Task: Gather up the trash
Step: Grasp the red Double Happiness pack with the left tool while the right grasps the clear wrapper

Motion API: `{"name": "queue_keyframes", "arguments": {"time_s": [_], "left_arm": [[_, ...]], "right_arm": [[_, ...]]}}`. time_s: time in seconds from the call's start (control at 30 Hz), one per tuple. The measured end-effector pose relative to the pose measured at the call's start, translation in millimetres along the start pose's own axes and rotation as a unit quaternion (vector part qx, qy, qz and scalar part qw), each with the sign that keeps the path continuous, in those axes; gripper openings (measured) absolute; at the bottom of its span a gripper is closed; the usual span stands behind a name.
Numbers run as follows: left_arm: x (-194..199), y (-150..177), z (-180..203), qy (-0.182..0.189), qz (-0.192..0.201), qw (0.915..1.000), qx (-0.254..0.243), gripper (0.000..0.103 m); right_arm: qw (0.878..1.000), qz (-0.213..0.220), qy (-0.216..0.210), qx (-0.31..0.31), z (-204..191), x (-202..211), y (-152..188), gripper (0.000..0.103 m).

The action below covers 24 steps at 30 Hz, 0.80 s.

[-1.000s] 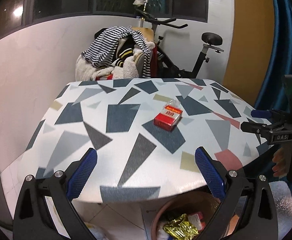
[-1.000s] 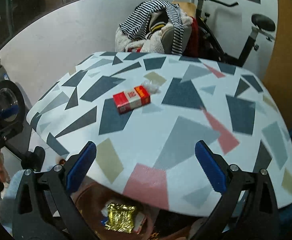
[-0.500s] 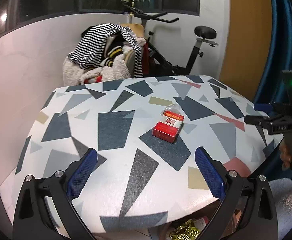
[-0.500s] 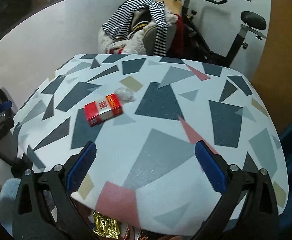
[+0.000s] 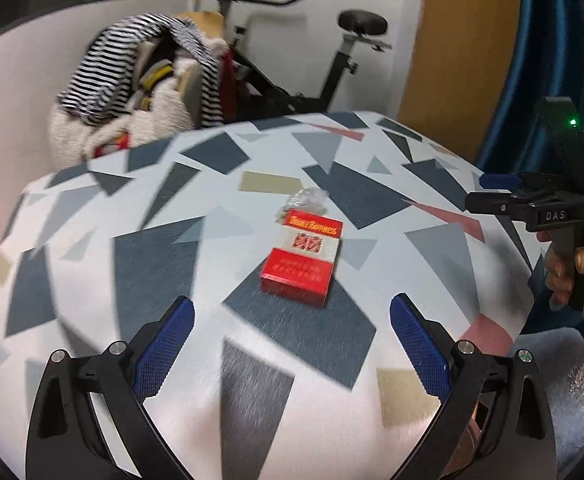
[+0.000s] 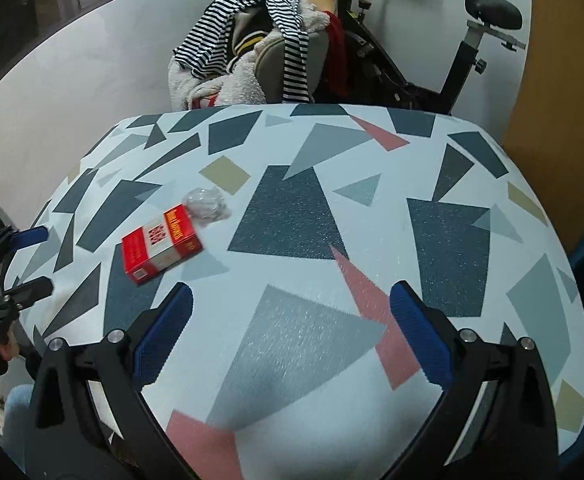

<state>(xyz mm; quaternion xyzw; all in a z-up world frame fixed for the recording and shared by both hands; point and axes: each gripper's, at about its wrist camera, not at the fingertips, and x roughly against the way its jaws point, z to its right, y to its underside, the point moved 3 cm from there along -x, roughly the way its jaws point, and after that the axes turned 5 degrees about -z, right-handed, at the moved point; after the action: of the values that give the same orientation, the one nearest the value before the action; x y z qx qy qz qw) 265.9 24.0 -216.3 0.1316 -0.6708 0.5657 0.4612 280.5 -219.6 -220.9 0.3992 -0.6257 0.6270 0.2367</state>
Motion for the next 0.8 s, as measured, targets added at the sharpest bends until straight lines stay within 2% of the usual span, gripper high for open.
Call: {"name": "queue_keyframes", "arguments": {"time_s": [0.2, 0.37, 0.43, 0.5, 0.6, 0.8], "left_arm": [[-51, -25, 8, 0.031, -0.04, 0.9984, -0.026, 0.096], [-89, -36, 15, 0.025, -0.076, 0.9961, -0.038, 0.095], [-100, -38, 13, 0.028, -0.088, 0.9952, -0.03, 0.086], [-105, -36, 9, 0.032, -0.102, 0.9941, -0.017, 0.057], [-99, -32, 3, 0.064, -0.098, 0.993, 0.017, 0.056], [-61, -12, -19, 0.044, -0.055, 0.9934, 0.091, 0.056]], "right_arm": [[1.0, -0.006, -0.009, -0.007, 5, -15, -7, 0.097], [1.0, -0.014, -0.019, -0.008, 8, -24, -9, 0.097], [1.0, -0.017, -0.022, -0.01, 9, -27, -10, 0.097], [1.0, -0.019, -0.023, -0.008, 9, -30, -10, 0.097], [0.999, -0.019, -0.026, -0.004, 7, -33, -11, 0.097], [0.999, -0.017, -0.045, 0.002, -8, -52, -24, 0.096]]}}
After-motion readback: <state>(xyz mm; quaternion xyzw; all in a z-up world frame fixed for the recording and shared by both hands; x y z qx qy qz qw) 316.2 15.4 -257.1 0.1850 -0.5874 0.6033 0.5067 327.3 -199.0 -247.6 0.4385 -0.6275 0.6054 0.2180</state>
